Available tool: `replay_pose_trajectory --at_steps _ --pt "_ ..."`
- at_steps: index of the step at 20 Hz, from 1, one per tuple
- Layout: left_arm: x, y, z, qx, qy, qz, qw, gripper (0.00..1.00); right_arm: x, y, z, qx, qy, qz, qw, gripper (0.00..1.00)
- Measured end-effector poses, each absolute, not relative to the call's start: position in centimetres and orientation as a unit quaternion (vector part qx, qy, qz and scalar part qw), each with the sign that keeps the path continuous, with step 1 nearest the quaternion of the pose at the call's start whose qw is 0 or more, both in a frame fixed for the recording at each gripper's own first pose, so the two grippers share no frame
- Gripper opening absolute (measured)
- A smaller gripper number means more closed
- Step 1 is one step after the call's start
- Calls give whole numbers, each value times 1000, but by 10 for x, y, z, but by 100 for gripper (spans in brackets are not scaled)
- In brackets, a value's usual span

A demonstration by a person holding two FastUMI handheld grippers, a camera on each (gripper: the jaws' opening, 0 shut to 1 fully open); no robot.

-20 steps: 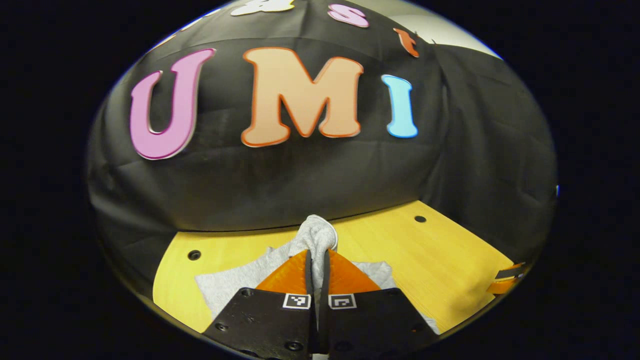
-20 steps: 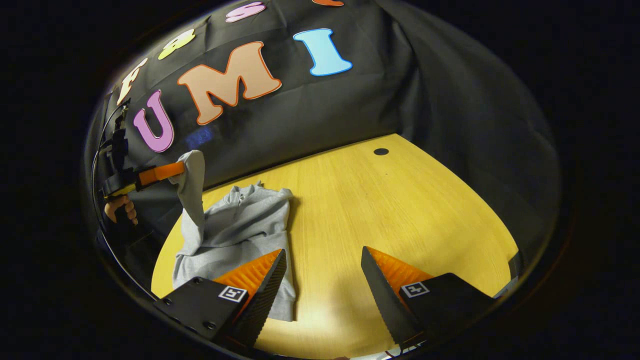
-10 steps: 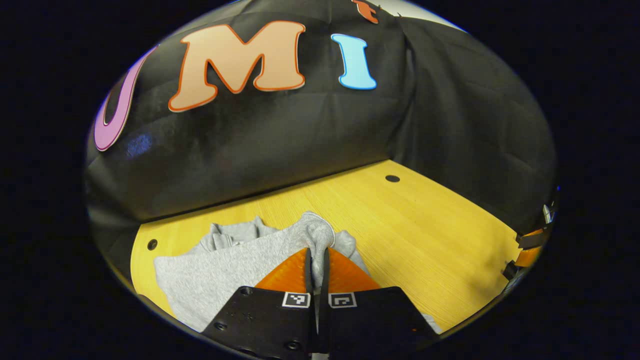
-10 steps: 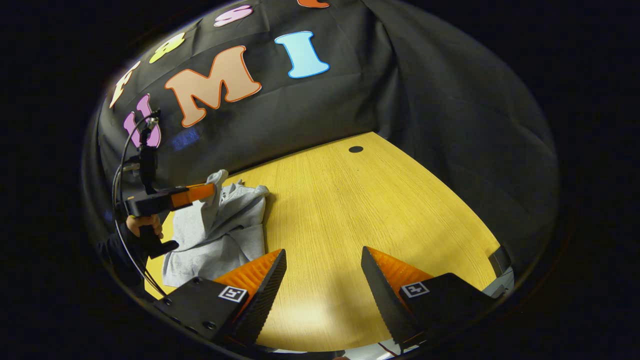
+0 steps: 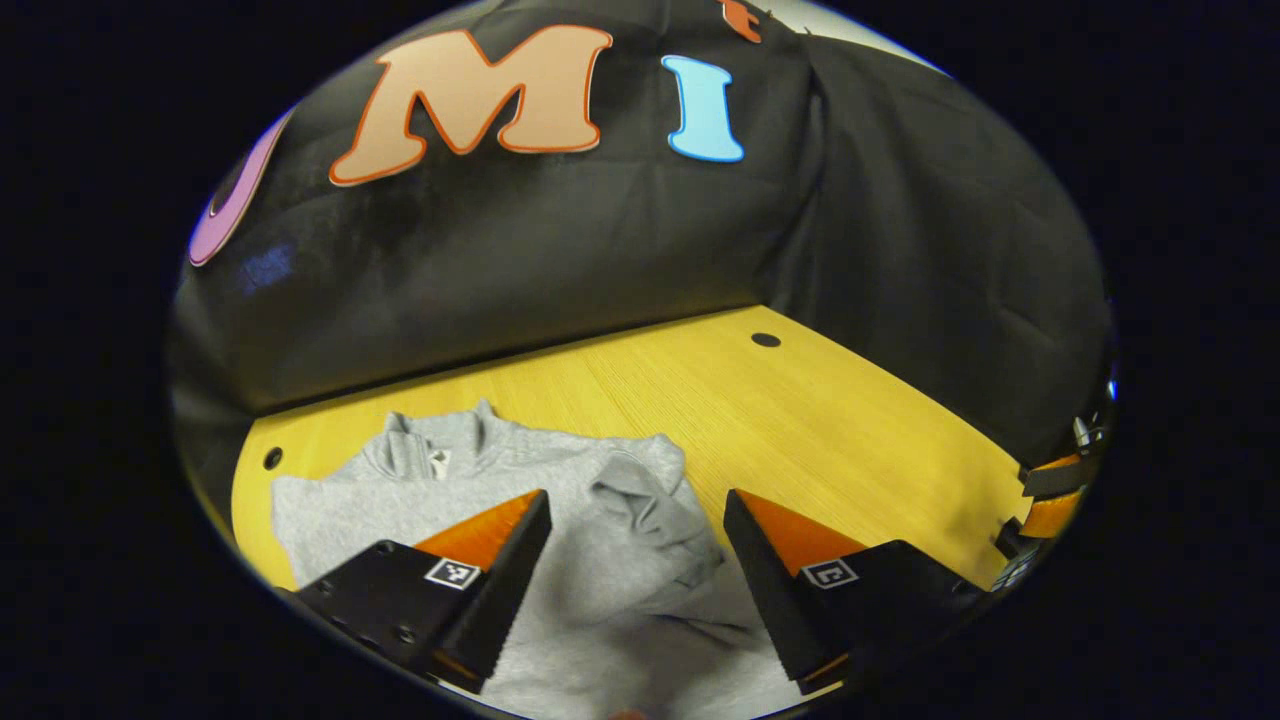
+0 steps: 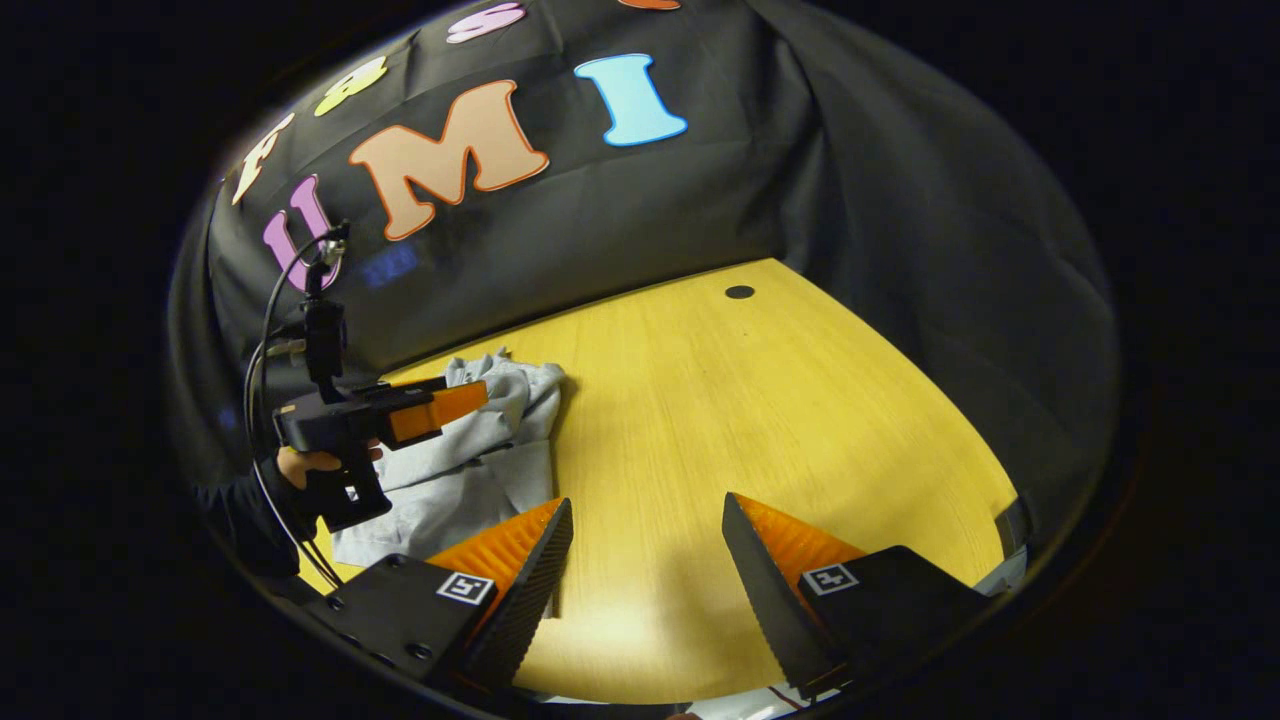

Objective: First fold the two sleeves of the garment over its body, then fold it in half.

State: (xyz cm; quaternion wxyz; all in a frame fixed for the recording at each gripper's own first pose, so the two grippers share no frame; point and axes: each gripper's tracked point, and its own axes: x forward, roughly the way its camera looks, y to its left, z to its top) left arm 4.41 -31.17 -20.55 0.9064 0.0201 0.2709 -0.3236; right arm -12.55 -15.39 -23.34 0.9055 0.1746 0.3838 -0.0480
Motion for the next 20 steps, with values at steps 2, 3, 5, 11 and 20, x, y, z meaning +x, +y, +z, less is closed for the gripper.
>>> replay_pose_trajectory --at_steps 2,3,5,11,20 --pt "41 -285 -197 18 259 -305 916 97 -115 -137 -235 173 384 -30 906 96" --pt "39 -269 -194 17 260 -294 920 97 -110 -127 -237 172 385 -20 906 91" --pt "37 -232 -192 13 261 -264 928 98 -99 -107 -240 162 387 1 907 96" --pt "10 -118 -202 1 278 -189 942 97 -82 -46 -257 145 404 43 902 96" --pt "-62 -17 -263 -16 366 -125 922 98 -103 -19 -301 82 439 48 893 96"
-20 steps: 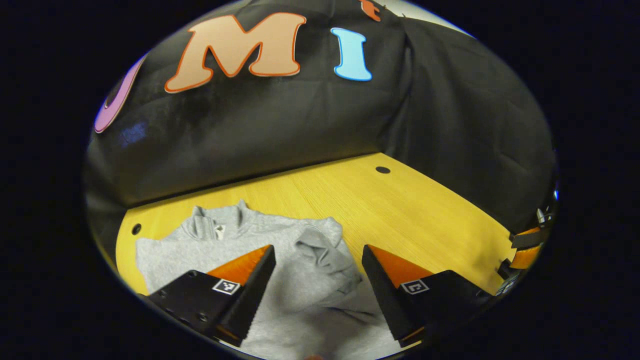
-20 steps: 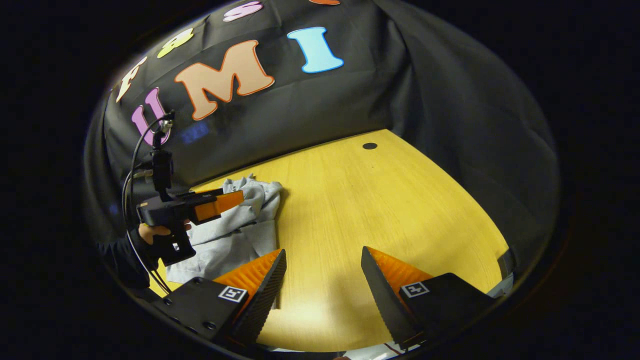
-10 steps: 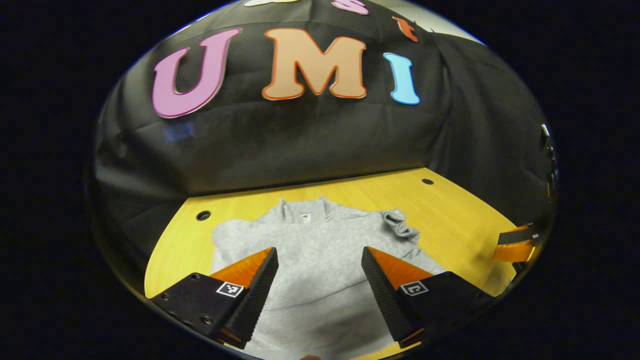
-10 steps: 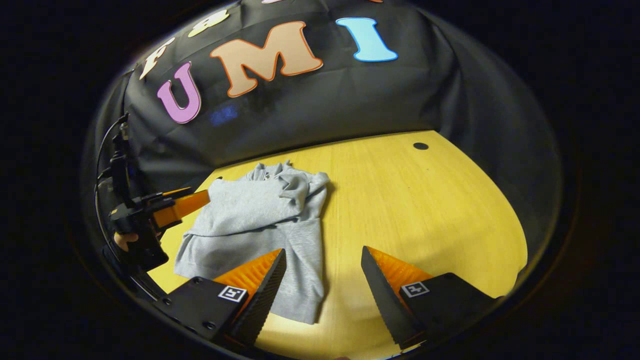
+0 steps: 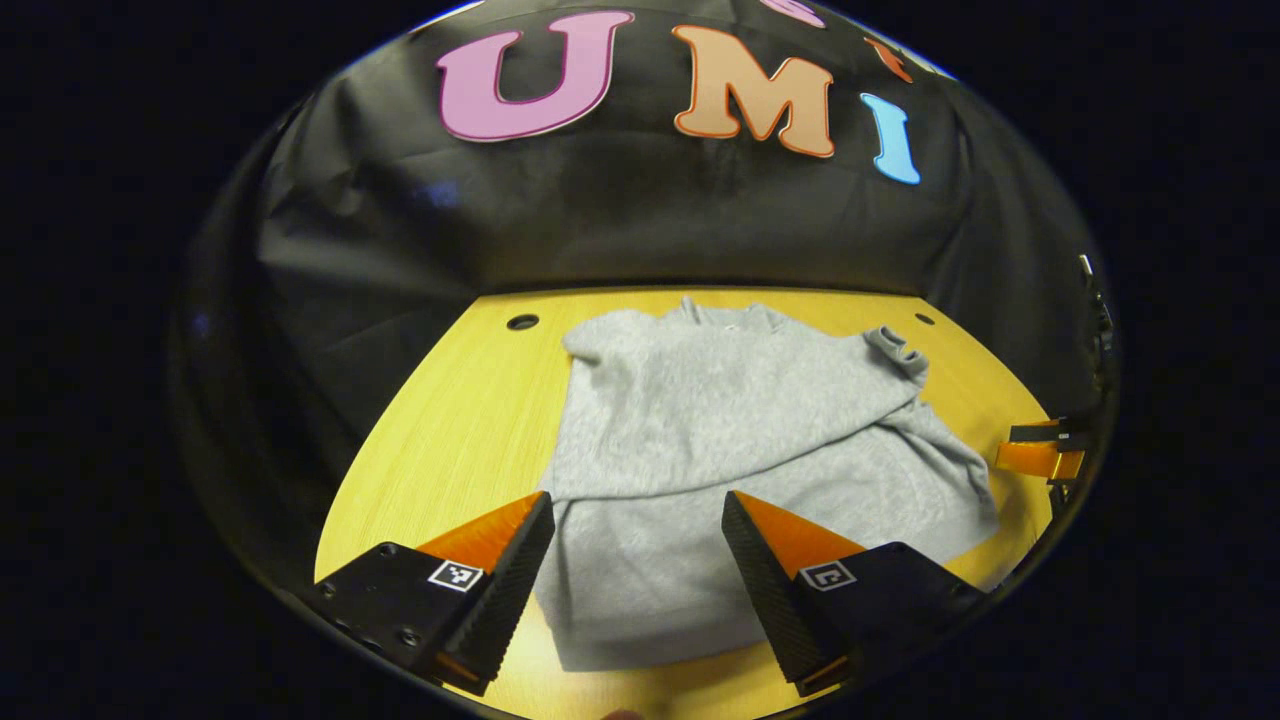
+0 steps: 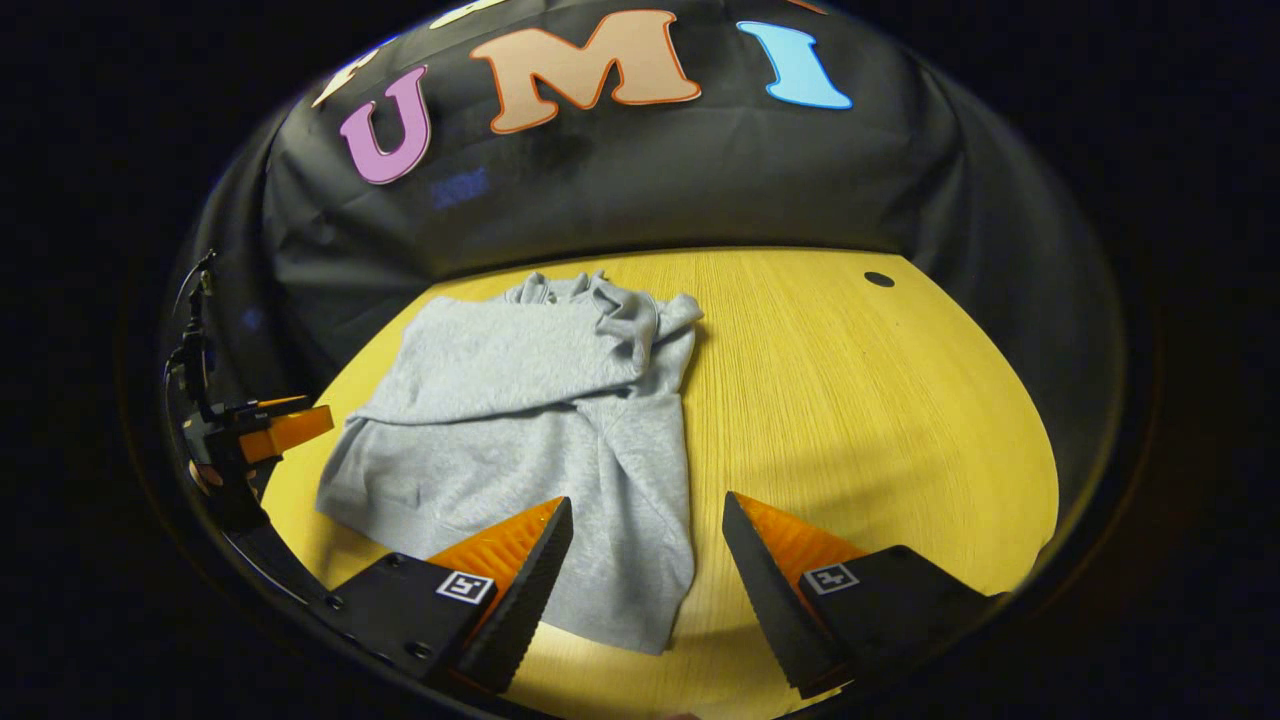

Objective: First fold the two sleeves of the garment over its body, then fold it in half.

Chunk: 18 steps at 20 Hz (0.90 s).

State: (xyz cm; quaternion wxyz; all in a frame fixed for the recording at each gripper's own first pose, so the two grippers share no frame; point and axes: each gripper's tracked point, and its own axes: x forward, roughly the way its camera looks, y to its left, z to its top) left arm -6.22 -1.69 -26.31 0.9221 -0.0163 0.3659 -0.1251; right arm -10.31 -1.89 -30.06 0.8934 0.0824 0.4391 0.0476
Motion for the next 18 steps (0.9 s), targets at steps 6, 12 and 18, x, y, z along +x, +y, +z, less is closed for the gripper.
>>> replay_pose_trajectory --at_steps 6,12,18 --pt "-97 -2 -303 -19 413 -117 903 98 -132 -9 -326 68 471 44 878 96" --pt "-113 4 -332 -35 447 -104 888 97 -150 -5 -341 46 494 50 867 96" --pt "-109 1 -333 -23 433 -111 894 98 -156 0 -350 16 502 67 862 96"
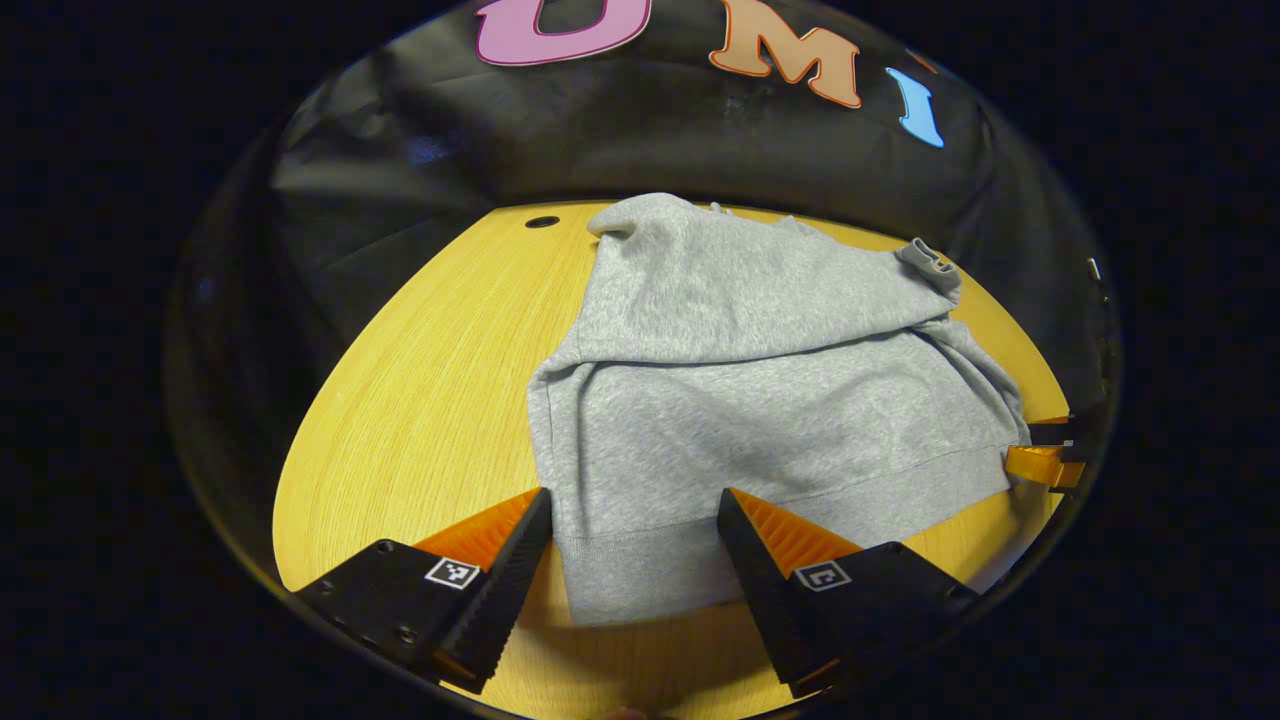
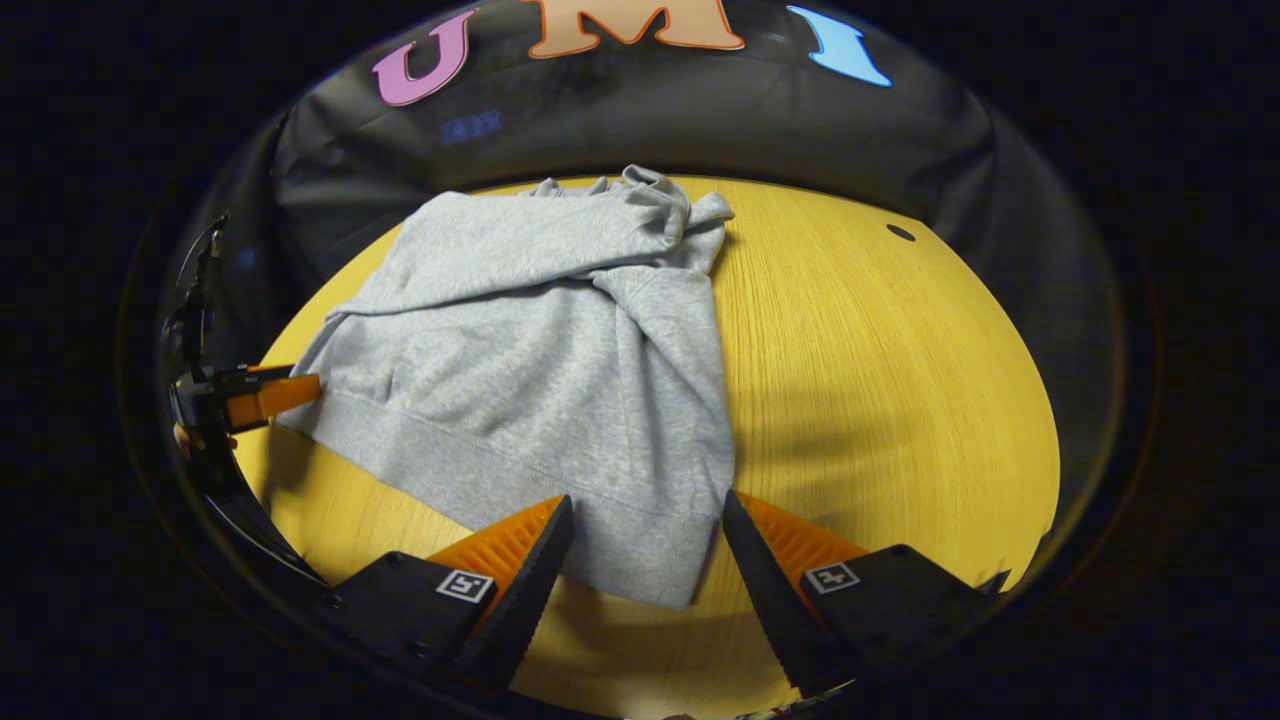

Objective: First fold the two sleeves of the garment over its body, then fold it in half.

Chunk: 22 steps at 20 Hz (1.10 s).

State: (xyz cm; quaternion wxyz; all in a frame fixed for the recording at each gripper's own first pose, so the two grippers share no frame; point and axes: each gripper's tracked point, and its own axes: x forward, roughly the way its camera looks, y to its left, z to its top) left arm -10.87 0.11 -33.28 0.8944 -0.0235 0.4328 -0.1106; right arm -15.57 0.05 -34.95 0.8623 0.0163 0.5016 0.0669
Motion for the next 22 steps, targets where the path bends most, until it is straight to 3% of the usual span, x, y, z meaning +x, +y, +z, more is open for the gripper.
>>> replay_pose_trajectory --at_steps 2,6,7,8,9,10,11,13,14,15,16,19,22 --pt "-108 1 -332 -23 425 -116 897 98 -156 2 -352 18 502 71 862 91" --pt "-108 -7 -333 -19 429 -131 893 88 -158 10 -353 17 505 86 858 84" --pt "-108 -11 -330 -18 430 -140 892 76 -156 13 -353 21 504 88 859 67" --pt "-106 -16 -332 -16 431 -147 890 70 -156 13 -352 18 504 87 859 62" --pt "-106 -21 -332 -16 433 -152 889 55 -157 14 -353 15 507 91 857 57" --pt "-104 -24 -332 -20 433 -156 887 49 -157 14 -354 13 511 96 854 52" --pt "-104 -27 -331 -23 435 -157 886 35 -157 14 -353 17 515 97 851 52" --pt "-104 -29 -332 -27 438 -156 885 20 -154 17 -351 27 515 107 850 57" --pt "-104 -29 -331 -29 438 -155 885 19 -157 22 -351 38 520 107 846 48" --pt "-104 -31 -330 -35 439 -153 884 18 -155 24 -349 43 514 101 851 23" --pt "-104 -32 -331 -41 442 -151 883 13 -155 25 -352 41 520 109 846 17" --pt "-105 -32 -331 -55 464 -147 872 0 -153 24 -350 57 531 104 839 10" --pt "-112 -31 -329 -47 480 -150 863 0 -152 22 -346 71 541 97 833 10"
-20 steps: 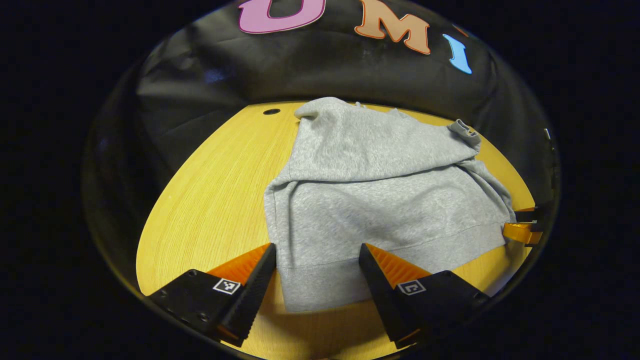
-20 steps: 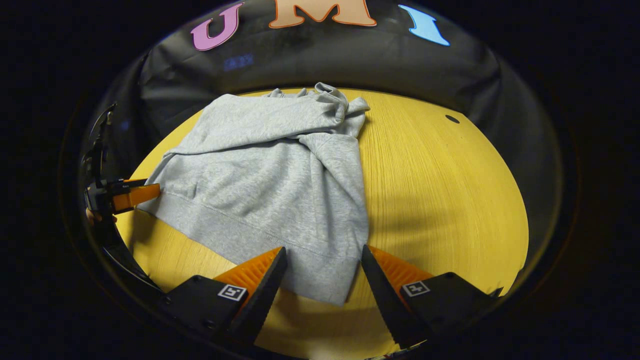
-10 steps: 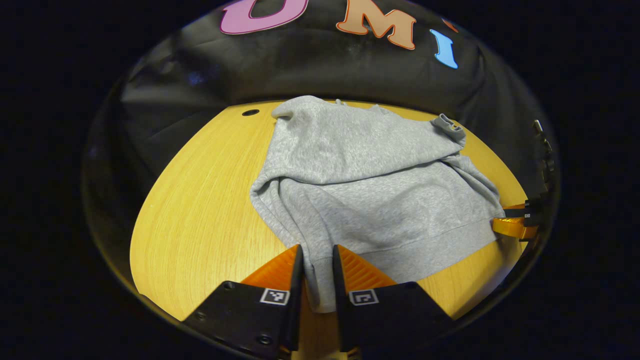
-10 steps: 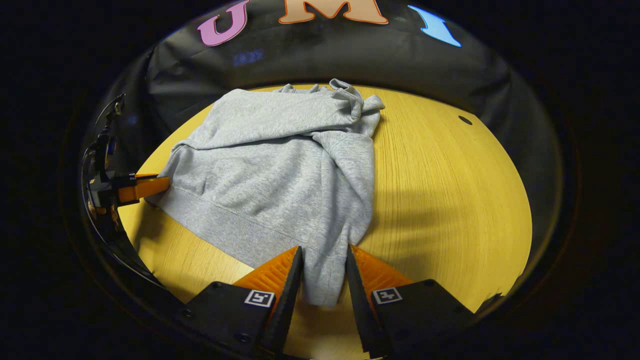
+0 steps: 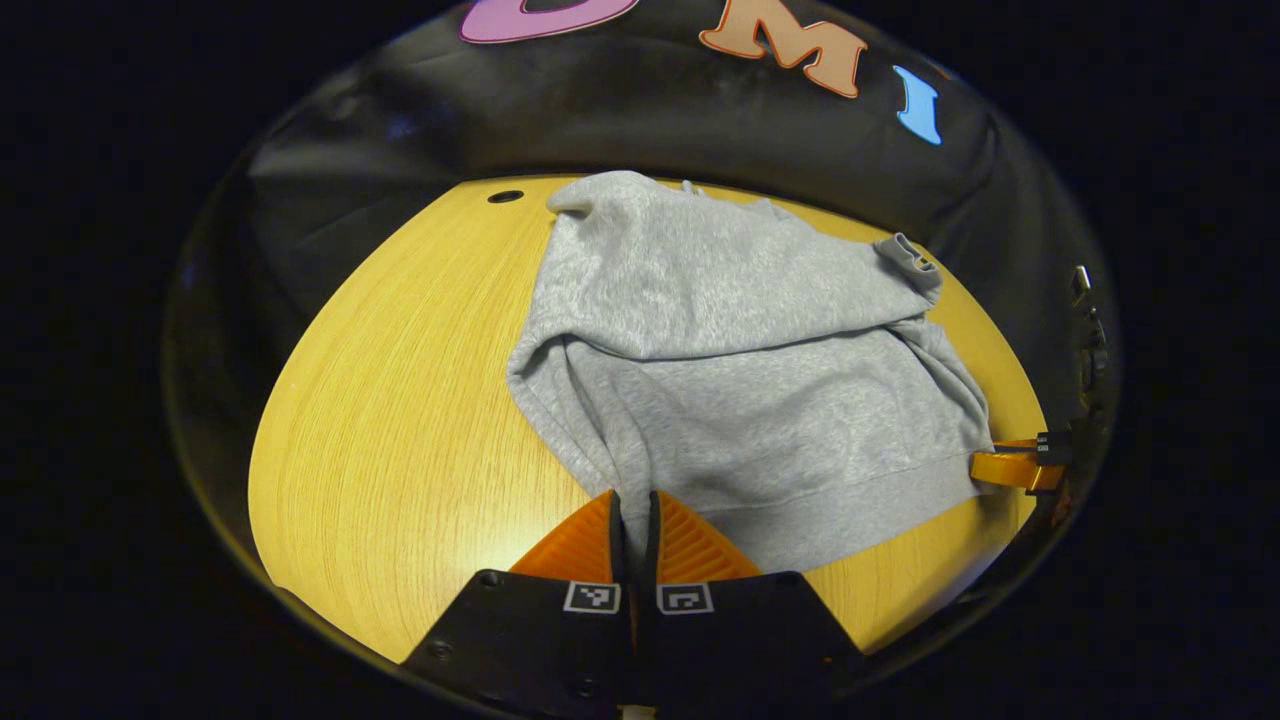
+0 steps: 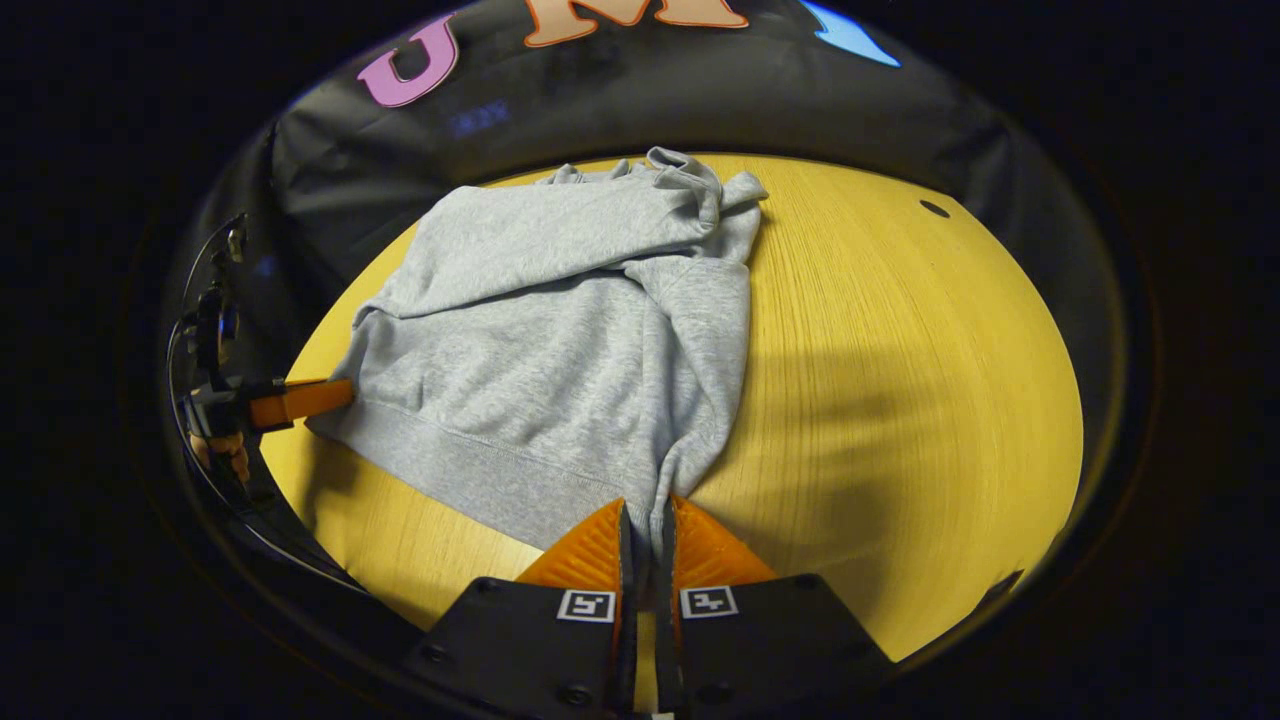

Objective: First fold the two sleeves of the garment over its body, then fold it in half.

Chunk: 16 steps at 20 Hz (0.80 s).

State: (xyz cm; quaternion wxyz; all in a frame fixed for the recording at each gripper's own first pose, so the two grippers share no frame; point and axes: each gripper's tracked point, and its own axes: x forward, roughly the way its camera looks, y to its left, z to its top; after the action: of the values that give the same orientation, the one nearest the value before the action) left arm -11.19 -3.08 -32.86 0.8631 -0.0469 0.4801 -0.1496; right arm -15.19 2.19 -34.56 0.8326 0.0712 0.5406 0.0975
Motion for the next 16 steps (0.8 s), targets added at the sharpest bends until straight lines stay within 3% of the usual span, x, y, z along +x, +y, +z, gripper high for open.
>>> replay_pose_trajectory --at_steps 11,16 --pt "-117 -33 -322 -44 525 -165 834 0 -136 19 -322 122 548 92 822 10" --pt "-104 -35 -283 -72 513 -164 839 0 -118 28 -283 162 523 92 832 10"
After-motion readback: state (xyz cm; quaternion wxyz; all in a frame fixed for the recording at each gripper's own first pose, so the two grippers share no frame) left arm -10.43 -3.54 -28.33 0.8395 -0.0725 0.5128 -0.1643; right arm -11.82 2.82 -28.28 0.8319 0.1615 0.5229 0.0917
